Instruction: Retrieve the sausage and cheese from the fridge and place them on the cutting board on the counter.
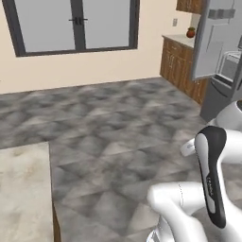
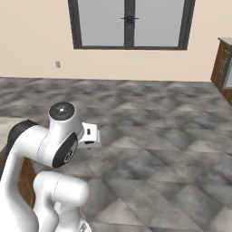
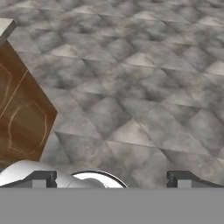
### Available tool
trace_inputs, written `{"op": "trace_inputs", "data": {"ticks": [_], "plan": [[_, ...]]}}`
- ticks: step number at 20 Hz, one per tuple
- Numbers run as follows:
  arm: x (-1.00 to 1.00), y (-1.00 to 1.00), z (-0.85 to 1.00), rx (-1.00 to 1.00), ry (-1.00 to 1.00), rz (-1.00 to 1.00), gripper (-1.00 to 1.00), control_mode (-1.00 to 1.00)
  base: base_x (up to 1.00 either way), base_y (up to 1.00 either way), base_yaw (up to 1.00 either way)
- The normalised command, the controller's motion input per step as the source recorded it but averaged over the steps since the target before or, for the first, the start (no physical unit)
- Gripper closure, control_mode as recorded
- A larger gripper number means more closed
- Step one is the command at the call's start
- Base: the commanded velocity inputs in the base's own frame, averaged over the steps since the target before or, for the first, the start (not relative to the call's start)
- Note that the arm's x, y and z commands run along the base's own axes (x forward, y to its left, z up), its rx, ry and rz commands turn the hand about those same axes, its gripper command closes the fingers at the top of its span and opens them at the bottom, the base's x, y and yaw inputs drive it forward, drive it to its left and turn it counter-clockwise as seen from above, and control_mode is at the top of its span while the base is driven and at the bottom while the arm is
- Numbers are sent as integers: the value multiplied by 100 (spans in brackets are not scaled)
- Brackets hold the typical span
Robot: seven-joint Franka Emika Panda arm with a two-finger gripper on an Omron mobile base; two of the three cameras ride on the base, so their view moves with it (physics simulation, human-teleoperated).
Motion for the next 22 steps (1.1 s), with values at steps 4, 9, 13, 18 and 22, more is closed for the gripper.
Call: {"op": "trace_inputs", "data": {"ticks": [4,9,13,18,22], "plan": [[0,0,0,0,0,0,-100,100,100,0,-7],[0,0,0,0,0,0,-100,100,100,0,-10],[0,0,0,0,0,0,-100,100,100,0,-14],[0,0,0,0,0,0,-100,100,100,0,-17],[0,0,0,0,0,0,-100,100,100,0,-20]]}}
